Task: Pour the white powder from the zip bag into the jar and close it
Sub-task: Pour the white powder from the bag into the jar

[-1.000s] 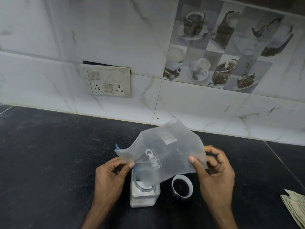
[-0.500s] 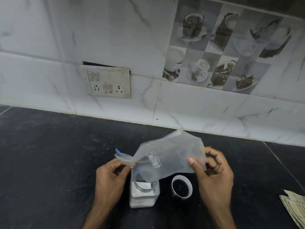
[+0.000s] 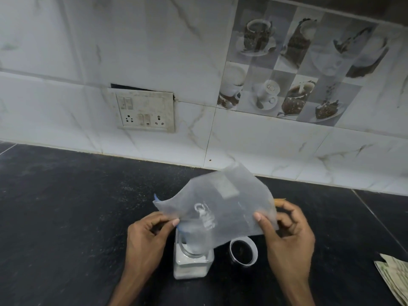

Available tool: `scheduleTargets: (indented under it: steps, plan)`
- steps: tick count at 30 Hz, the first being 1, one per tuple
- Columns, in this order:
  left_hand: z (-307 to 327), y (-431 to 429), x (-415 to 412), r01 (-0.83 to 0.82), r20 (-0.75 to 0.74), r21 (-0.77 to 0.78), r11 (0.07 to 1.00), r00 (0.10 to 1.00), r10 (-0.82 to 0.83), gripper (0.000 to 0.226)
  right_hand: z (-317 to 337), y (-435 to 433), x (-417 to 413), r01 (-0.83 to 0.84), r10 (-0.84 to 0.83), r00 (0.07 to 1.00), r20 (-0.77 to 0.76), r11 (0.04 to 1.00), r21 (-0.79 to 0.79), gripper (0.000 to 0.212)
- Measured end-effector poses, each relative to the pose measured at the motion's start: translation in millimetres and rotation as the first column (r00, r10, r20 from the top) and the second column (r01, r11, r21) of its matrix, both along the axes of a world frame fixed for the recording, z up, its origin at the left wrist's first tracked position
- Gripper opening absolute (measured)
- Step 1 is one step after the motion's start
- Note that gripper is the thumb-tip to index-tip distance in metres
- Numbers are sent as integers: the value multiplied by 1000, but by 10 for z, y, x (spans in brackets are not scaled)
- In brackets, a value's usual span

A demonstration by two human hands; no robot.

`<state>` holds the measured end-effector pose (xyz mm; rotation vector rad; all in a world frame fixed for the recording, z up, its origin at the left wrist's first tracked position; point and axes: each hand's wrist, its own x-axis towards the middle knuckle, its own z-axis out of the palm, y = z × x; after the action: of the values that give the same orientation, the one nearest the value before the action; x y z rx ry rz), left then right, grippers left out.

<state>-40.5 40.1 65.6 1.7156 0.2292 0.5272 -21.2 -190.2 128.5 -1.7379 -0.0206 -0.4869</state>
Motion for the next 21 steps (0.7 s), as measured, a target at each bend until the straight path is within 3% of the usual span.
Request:
scheduleTargets:
  steps: [11,14,21]
  plan:
    - [-33,1,3,10,-6,-3,1000,1000,-10,31,41,-34,-3,-34,33,999,-15,999,-25,45]
    - [-46,4,4,17,-21,20,1000,1000,-16,39,28,-38,-3,7,-6,1000,-8,1000,3,44]
    - [-33,-2,0,31,-11,-42,999,999,-32,36,23,-32,-18,-21,21,1000,-3,1000,-7,44]
